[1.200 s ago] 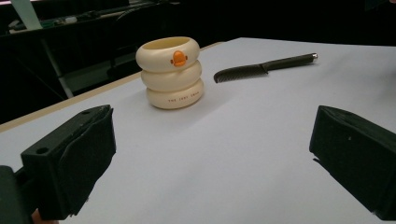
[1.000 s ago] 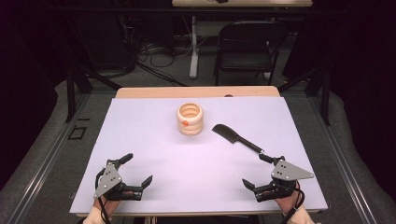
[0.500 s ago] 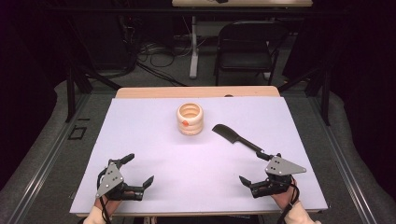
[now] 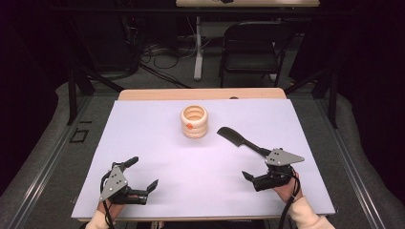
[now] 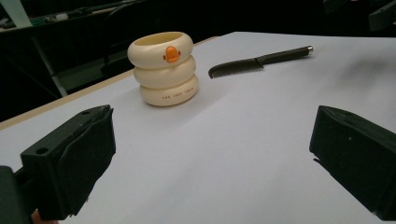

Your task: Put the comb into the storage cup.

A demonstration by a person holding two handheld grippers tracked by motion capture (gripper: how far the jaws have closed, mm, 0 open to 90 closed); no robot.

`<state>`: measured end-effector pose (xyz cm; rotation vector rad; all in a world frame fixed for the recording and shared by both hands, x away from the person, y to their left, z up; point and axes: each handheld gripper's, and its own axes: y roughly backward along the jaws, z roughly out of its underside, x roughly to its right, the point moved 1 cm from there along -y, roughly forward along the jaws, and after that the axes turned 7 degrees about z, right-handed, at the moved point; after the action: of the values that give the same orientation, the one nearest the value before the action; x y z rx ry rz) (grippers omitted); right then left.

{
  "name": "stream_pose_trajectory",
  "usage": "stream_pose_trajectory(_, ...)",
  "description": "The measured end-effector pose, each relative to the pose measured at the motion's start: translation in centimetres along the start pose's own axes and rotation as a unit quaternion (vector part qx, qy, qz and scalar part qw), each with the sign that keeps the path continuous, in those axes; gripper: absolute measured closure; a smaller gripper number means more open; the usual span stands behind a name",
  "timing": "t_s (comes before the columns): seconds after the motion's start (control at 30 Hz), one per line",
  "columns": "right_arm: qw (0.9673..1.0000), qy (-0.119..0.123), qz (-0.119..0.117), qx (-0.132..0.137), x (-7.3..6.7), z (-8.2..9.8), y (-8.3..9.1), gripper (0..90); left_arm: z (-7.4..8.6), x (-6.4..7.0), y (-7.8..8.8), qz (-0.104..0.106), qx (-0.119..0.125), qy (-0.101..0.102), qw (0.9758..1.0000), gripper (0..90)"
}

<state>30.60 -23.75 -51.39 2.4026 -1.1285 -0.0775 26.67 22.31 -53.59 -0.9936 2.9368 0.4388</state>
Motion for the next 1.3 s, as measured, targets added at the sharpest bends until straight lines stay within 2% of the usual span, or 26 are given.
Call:
stream_pose_trajectory(0.47,0.9991,0.012,-0.014,-0.039,1.1,-0.5,-2.2,0.0,0.0,-0.1,0.0,-0.002,0.000,0.001,1.0000,0.3)
stream_pose_trajectory(0.77,0.9982,0.017,-0.020,-0.054,1.8,-0.9,-3.2,0.0,0.0,-0.2,-0.2,0.001,-0.003,0.001,1.0000,0.3)
stream_pose_trajectory(1.23,0.9961,0.032,-0.023,-0.079,2.1,-1.4,-4.2,0.0,0.0,-0.2,-0.1,0.000,-0.002,-0.001,1.0000,0.3)
stream_pose_trajectory(1.3,0.9954,0.040,-0.023,-0.084,2.2,-1.5,-4.4,0.0,0.1,-0.1,-0.2,0.002,-0.002,0.001,1.0000,0.3)
